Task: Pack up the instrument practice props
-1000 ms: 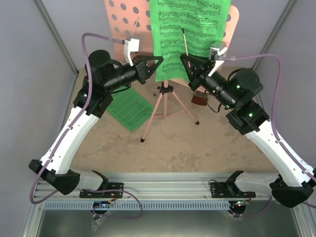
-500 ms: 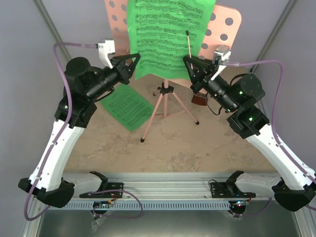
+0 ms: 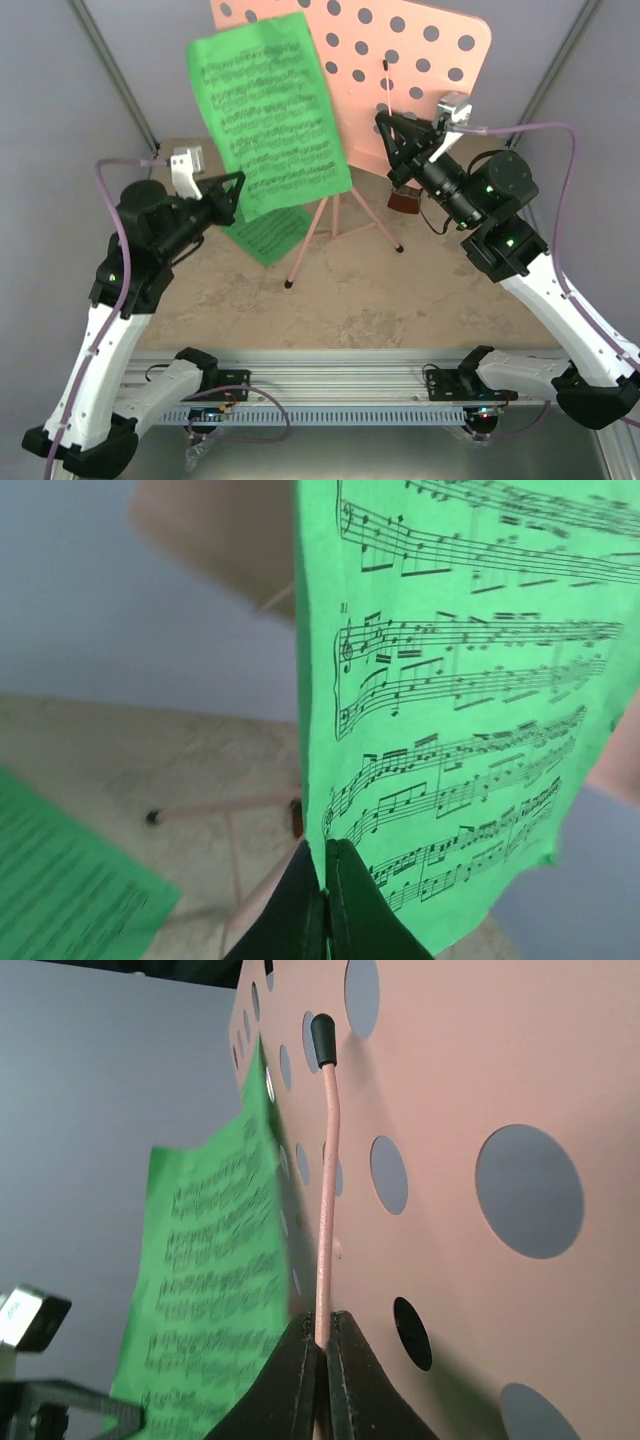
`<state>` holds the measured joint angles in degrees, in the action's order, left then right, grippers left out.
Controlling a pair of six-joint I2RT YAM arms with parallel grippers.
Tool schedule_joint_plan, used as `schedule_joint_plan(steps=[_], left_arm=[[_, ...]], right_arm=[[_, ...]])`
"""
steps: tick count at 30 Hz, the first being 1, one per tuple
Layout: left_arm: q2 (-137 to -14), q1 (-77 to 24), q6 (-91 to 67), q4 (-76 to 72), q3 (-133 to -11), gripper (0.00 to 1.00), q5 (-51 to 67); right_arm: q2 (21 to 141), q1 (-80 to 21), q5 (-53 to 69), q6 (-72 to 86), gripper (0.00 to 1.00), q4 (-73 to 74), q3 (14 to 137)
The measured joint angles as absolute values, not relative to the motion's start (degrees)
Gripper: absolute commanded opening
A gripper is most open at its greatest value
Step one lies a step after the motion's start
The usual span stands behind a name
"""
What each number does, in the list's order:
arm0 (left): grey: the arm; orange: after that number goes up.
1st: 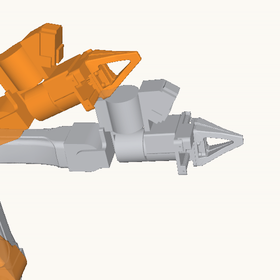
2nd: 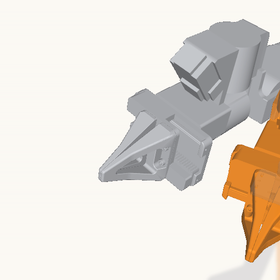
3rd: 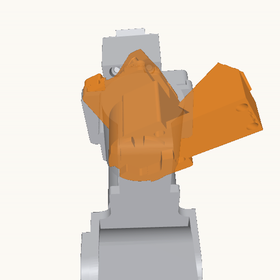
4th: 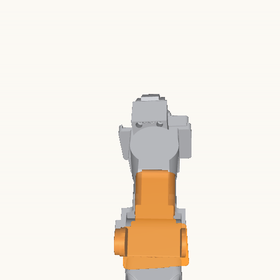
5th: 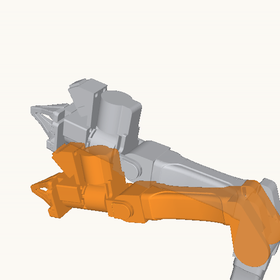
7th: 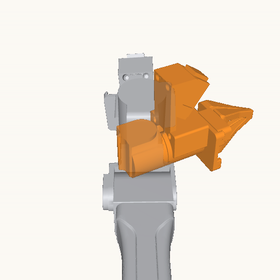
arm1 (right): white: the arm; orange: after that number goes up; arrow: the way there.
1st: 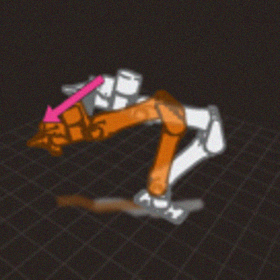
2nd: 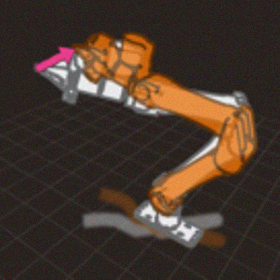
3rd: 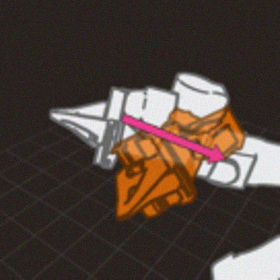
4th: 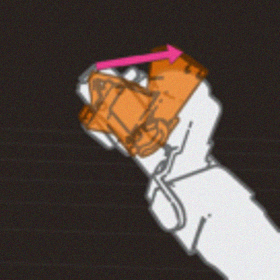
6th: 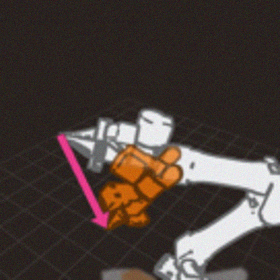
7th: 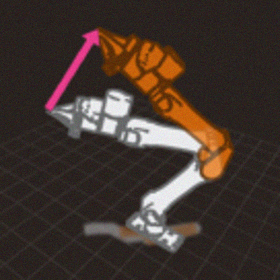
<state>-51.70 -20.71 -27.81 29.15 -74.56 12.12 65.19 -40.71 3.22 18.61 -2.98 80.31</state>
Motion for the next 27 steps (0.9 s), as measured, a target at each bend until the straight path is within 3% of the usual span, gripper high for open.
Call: schedule_joint_plan(steps=[6,13,27], left_arm=[[-41.2,-20.3,-30.3,32.8,-61.2,0.0,7.2],[-30.4,-20.3,-36.7,34.0,-45.5,0.0,1.5],[-46.3,-15.5,-35.7,29.1,-41.5,0.0,5.8]], right_arm=[[65.1,-40.7,2.5,17.6,0.21,-2.3,80.5],[64.6,-40.7,2.8,16.0,0.37,-0.1,80.7],[54.1,-40.7,8.7,13.5,0.72,4.0,81.7]])
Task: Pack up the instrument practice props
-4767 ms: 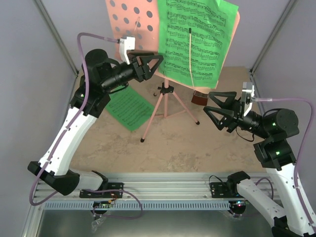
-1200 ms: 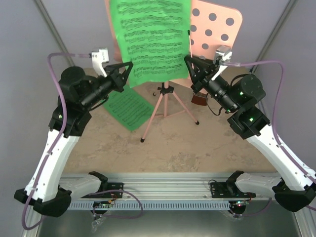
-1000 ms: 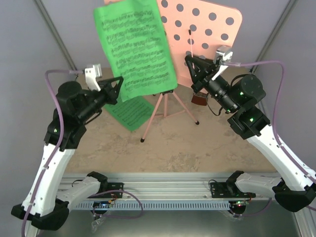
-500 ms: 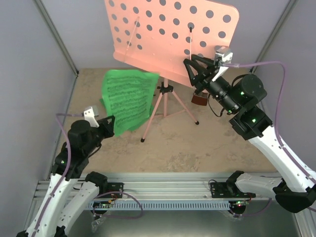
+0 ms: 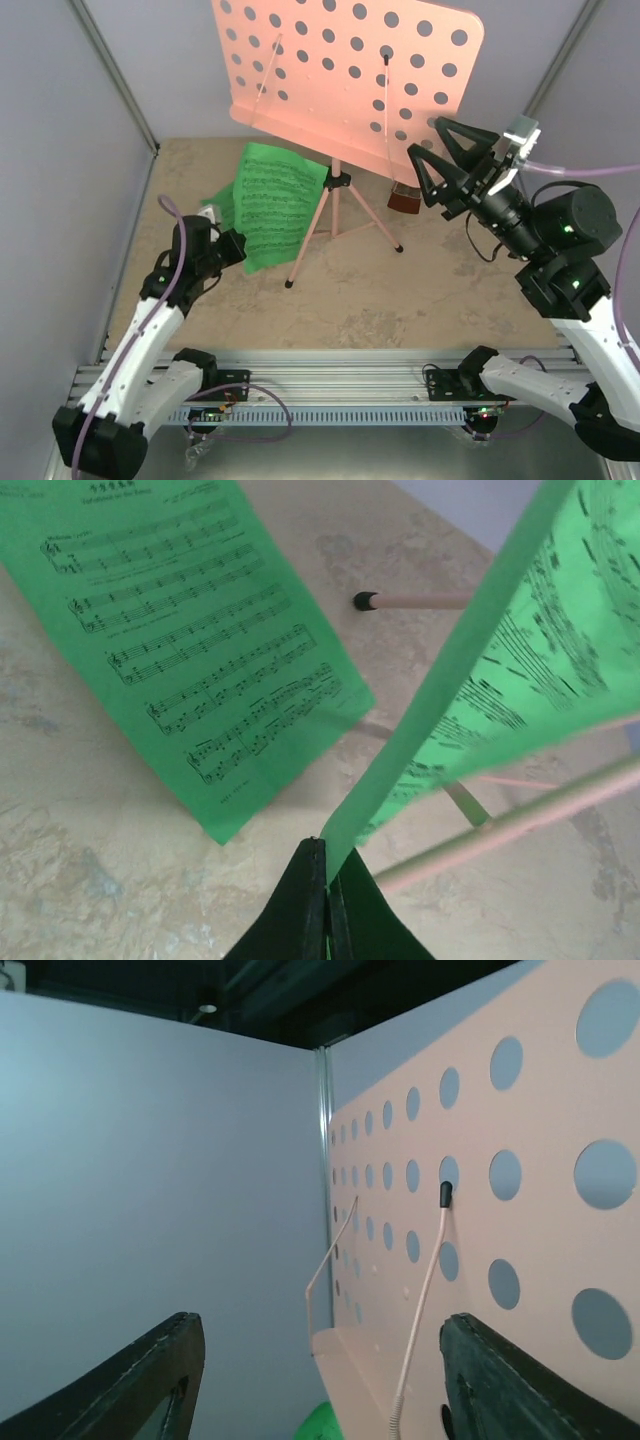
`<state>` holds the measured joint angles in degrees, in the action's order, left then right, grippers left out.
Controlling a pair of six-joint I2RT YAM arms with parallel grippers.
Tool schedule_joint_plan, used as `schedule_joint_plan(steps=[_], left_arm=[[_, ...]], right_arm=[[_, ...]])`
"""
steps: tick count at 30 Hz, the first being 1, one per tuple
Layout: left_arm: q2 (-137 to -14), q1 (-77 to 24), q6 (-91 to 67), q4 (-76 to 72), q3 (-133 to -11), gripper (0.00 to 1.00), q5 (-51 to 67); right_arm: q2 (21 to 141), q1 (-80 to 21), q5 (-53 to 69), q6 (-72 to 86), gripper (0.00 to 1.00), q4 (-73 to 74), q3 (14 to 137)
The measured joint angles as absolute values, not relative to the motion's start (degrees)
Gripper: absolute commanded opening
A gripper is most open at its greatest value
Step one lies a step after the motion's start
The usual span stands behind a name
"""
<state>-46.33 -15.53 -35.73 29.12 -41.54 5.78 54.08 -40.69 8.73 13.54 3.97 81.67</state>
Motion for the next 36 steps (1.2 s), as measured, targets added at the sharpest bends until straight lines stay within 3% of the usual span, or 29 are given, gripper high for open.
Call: schedule_joint_plan(steps=[4,7,15,27,31,33,36], left_arm=[[-53.4,-9.8,-34.5,24.7,-40.8,0.0,10.7],[-58.1,-5.4,-34.1,20.2,-40.0,0.0,14.4],[-73.1,4.3,-29.9,14.7,-38.9,0.0,19.6],[-83.8,4.4,-21.7,16.5,-47.4,0.0,14.9],[-86.0,4.4,-20.1,18.5,-48.4,0.36,12.6],[-86.6,4.4,-19.0,19.5,-48.6,0.62,11.8],[-86.1,4.4,-18.1,20.9,-49.3,0.87,9.9]], right_arm=[[51.4,-40.7,9.3,12.1,0.9,6.0,80.6],[48.5,-40.7,9.4,10.8,0.97,7.8,79.0],[40.1,-40.7,5.1,7.6,0.98,10.9,71.4],[35.4,-40.7,-4.8,7.5,0.98,13.6,61.7],[35.6,-40.7,-6.2,7.7,0.98,16.9,59.9],[35.8,-40.7,-6.6,7.8,0.98,18.8,59.8],[35.1,-40.7,-7.0,8.5,0.98,20.7,59.4]])
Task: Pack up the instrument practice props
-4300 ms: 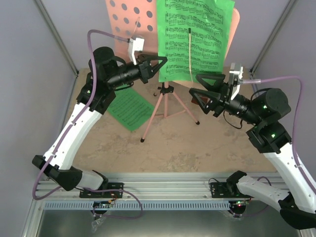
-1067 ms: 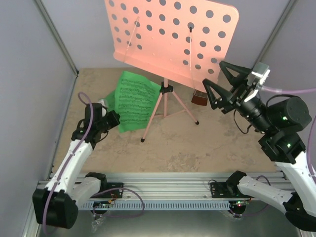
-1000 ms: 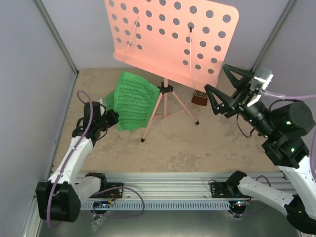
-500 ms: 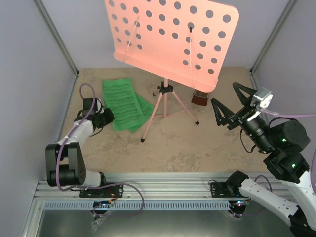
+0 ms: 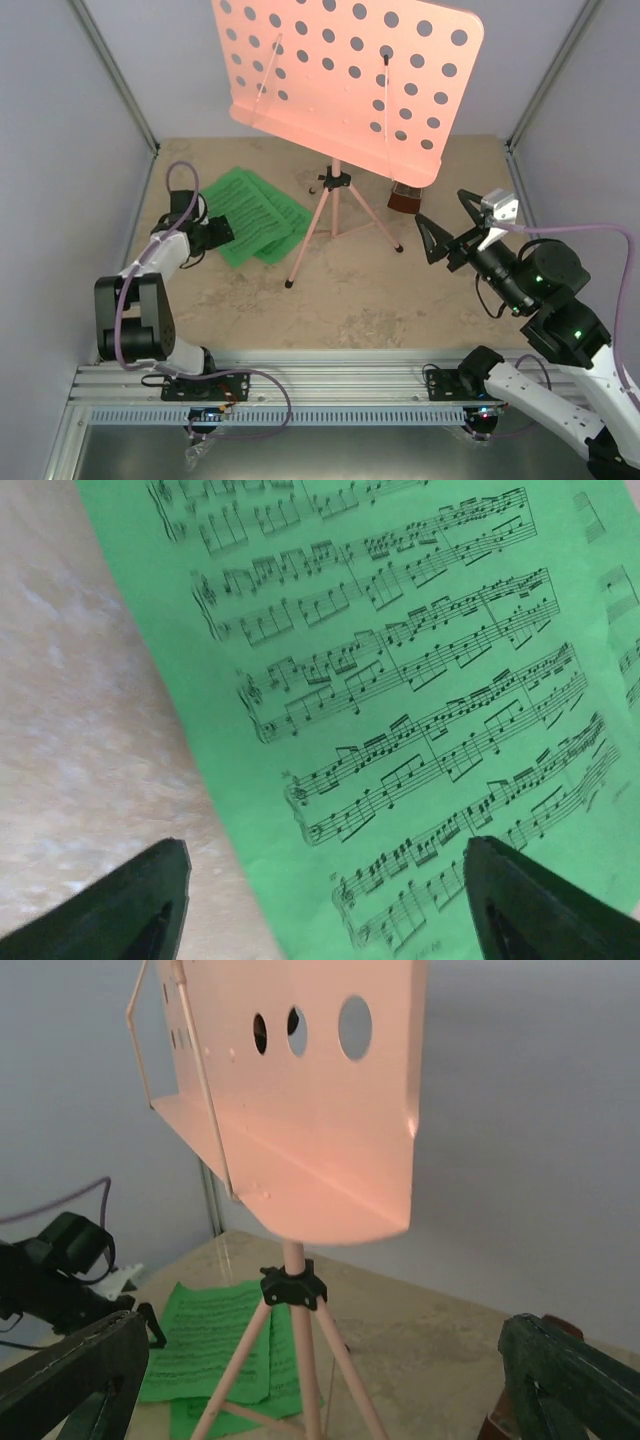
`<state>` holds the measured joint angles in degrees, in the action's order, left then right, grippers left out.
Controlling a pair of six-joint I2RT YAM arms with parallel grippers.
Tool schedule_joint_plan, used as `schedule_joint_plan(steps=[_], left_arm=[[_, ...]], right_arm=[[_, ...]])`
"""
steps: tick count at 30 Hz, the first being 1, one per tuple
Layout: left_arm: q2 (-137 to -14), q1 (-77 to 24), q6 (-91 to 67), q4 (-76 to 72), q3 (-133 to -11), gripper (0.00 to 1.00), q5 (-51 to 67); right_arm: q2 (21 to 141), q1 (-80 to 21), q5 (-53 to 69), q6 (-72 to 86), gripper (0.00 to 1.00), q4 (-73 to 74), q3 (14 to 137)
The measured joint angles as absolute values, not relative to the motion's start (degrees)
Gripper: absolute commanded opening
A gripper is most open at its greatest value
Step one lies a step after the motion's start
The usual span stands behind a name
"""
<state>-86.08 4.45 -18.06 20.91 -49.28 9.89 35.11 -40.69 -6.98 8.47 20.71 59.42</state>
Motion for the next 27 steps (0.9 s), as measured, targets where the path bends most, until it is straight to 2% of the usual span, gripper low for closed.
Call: schedule_joint_plan(steps=[2,4,8,11,15,20,23,27], left_arm=[[-84.1,4.4,-17.8,21.4,-49.3,0.96,7.7],[-79.7,4.4,-17.7,21.5,-49.1,0.99,4.9],[-67.7,4.4,-18.0,20.3,-49.0,0.98,0.5],[-59.7,4.4,-19.1,19.0,-49.0,0.9,1.1],[-54.0,3.7,-21.3,13.3,-47.2,0.81,11.5],[-58.2,-7.5,-22.2,6.8,-44.4,0.73,26.3],[-61.5,-12.4,-25.6,-1.1,-40.5,0.71,36.2],[-65.7,-16.9,-26.7,-7.1,-40.6,0.72,42.8]], right_arm=[[33.8,-40.7,-7.2,9.2,0.98,21.5,58.2],[32.0,-40.7,-7.3,10.5,0.98,21.9,56.0],[29.8,-40.7,-7.3,13.9,0.98,21.8,49.2],[30.4,-40.7,-7.8,16.3,0.98,21.6,43.8],[34.7,-40.6,-9.4,19.3,0.98,20.0,38.4],[39.2,-40.0,-9.7,23.3,0.98,16.3,35.8],[39.0,-39.7,-9.5,25.2,0.98,14.5,35.5],[36.1,-39.4,-9.9,26.9,0.98,13.6,35.5]])
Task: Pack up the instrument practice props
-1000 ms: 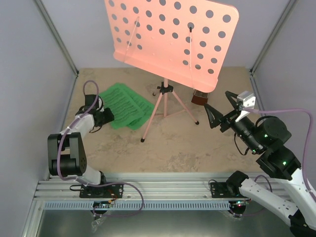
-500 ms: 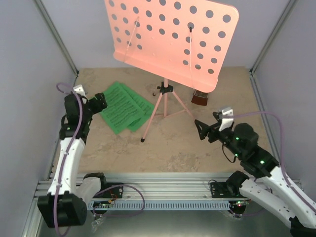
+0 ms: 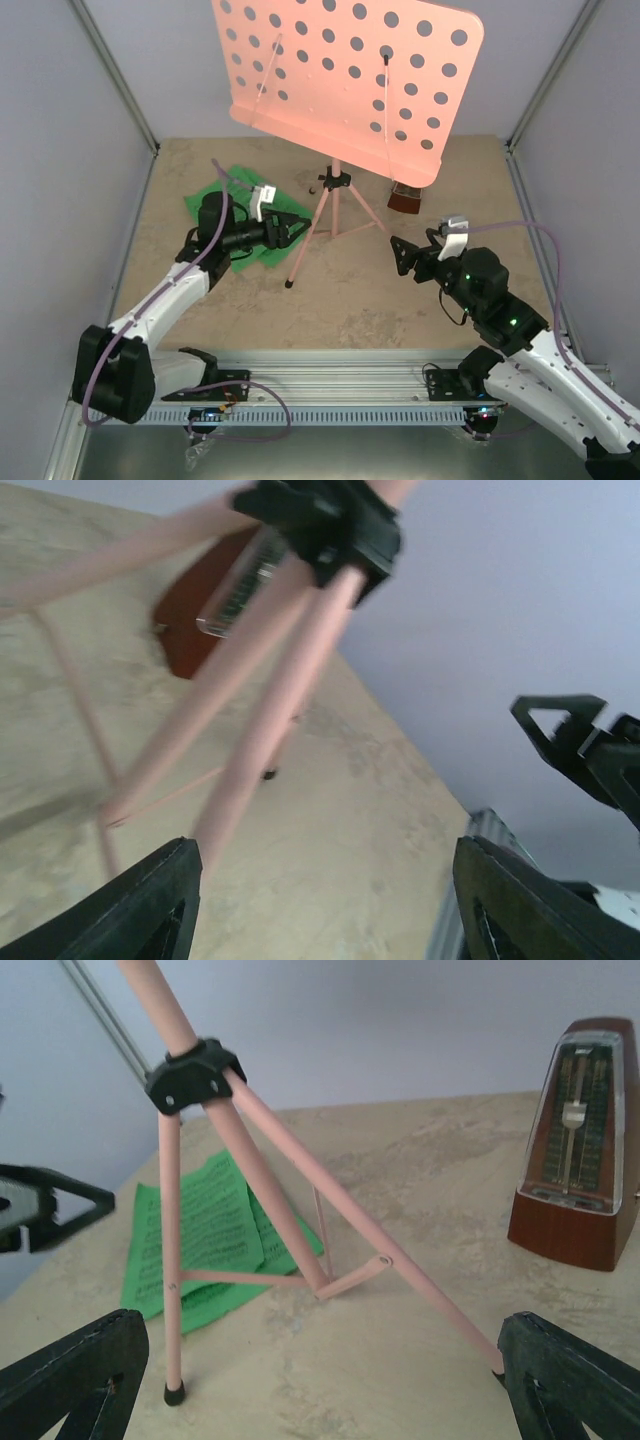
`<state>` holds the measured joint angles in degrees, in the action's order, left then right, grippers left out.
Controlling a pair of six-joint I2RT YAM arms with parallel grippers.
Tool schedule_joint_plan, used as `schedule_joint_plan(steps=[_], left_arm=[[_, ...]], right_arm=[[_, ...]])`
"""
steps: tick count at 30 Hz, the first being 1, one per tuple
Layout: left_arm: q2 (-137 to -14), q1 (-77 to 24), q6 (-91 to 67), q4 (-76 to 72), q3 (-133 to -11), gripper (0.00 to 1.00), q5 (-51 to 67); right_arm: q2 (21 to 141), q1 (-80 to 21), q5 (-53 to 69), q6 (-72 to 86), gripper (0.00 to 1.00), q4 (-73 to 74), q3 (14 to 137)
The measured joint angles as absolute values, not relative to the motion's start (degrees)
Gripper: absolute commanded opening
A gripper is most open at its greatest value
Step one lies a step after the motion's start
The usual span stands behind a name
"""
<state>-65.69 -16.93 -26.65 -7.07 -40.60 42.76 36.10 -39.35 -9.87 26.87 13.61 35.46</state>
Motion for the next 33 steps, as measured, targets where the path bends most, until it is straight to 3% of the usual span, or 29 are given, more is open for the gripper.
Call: schedule_joint_plan(steps=[7,13,20,25,33], left_arm=[[-74.0,-19.0,-28.2,-14.9,-43.0,0.76,49.0],[-81.9,-19.6,-25.9,-14.4,-51.0,0.71,51.0],[-87.0,-20.9,-19.9,-10.7,-56.6,0.47,53.6],[-90.3,-21.1,-14.5,-6.9,-59.0,0.18,53.8],[-91.0,-22.2,-6.0,-6.3,-59.6,0.04,53.7]], right_arm=[[33.5,-38.9,-10.3,28.7,0.98,13.7,35.5],[33.9,-38.7,-9.8,30.1,0.98,13.7,35.5],[35.5,-38.7,-8.3,31.4,0.98,13.7,35.5],[36.3,-38.7,-7.8,31.8,0.98,13.7,35.5],[36.2,-38.7,-7.2,32.7,0.98,13.7,35.4]])
